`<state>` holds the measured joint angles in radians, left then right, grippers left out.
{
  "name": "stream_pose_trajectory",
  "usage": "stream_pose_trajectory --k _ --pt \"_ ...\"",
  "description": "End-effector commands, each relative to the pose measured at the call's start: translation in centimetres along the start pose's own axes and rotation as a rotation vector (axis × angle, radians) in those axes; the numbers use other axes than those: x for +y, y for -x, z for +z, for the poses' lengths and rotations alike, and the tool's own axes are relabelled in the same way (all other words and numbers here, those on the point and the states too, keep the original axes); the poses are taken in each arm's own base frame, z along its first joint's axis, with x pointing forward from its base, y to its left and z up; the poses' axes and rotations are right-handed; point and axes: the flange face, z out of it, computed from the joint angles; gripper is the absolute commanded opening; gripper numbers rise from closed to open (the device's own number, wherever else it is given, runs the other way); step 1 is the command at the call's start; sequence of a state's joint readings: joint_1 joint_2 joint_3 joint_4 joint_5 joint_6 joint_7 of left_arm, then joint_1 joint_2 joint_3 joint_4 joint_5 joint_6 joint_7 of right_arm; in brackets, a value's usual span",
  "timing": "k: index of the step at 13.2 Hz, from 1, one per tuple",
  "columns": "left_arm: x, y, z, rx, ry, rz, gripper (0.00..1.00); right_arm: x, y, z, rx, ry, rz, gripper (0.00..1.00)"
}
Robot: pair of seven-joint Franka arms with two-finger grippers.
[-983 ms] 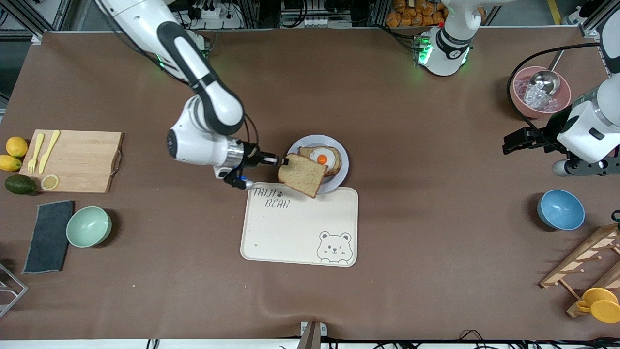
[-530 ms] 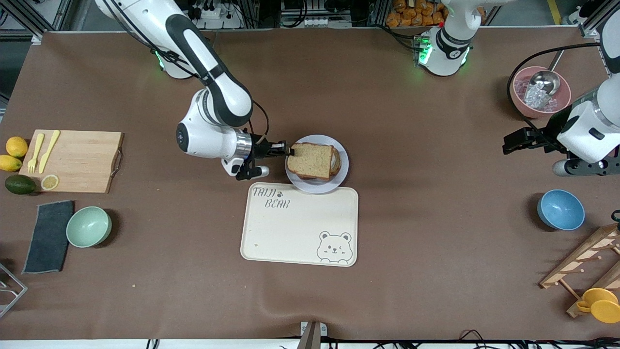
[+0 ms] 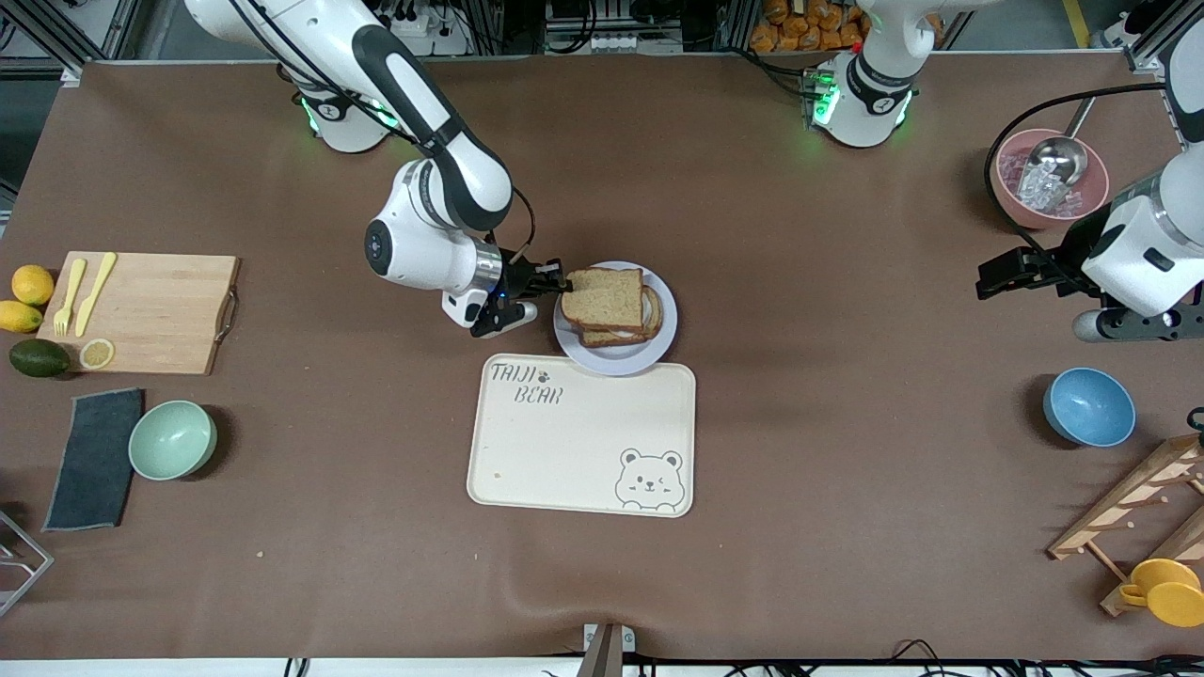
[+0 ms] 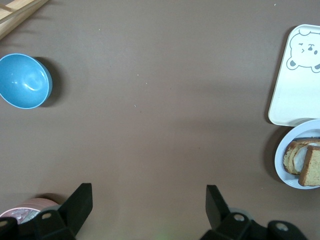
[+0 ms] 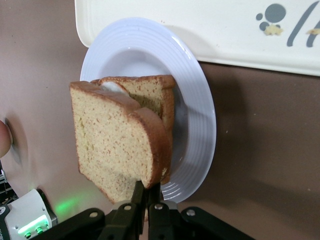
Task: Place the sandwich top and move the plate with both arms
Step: 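Lay the bread slice on the egg and open the right gripper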
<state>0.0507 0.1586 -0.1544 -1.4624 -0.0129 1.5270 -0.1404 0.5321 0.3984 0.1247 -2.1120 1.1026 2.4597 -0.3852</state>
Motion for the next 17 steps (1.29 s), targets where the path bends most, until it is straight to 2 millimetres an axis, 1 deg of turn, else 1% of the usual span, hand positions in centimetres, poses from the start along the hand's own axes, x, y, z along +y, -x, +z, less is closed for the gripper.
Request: stream_pose_trajectory --k 1,4,5,7,8,10,12,13,16,17 --pt "0.0 0.1 -0.5 0.007 -0.004 -0.005 1.00 -0.9 0.1 -0.3 0.019 -0.016 -0.019 0.00" --pt "-0.2 0.0 -0.5 0.006 -0.004 -0.006 1.00 -1.6 -0.6 0.0 0.032 -0.021 -0.027 0.00" --pt "-0.2 0.0 -0.4 0.004 -0.004 -0.006 1.00 -1.9 -0.5 0.5 0.035 -0.014 -0.034 0.00" --pt "-0.1 0.0 -0.4 0.006 -0.004 -0.005 1.00 -1.9 -0.4 0.8 0.034 -0.011 -0.034 0.00" --pt "-0.1 0.0 -0.4 0.006 -0.004 -0.005 1.00 -2.0 -0.4 0.9 0.033 -0.011 -0.032 0.15" --pt "-0.1 0.0 -0.4 0.006 -0.004 -0.005 1.00 -2.1 -0.2 1.2 0.049 0.004 -0.036 1.00" --pt "-0.2 0.0 -0.4 0.006 -0.004 -0.006 1.00 -2.5 -0.1 1.3 0.057 0.009 -0.043 1.00" --pt "-0.1 0.0 -0.4 0.006 -0.004 -0.005 1.00 -2.4 -0.3 1.1 0.062 0.009 -0.044 1.00" --pt "-0.3 0.0 -0.3 0.004 -0.004 -0.006 1.00 -2.2 -0.9 -0.3 0.081 0.002 -0.033 1.00" --pt "-0.2 0.0 -0.3 0.004 -0.004 -0.005 1.00 -1.9 -1.3 -1.0 0.094 0.000 -0.029 1.00"
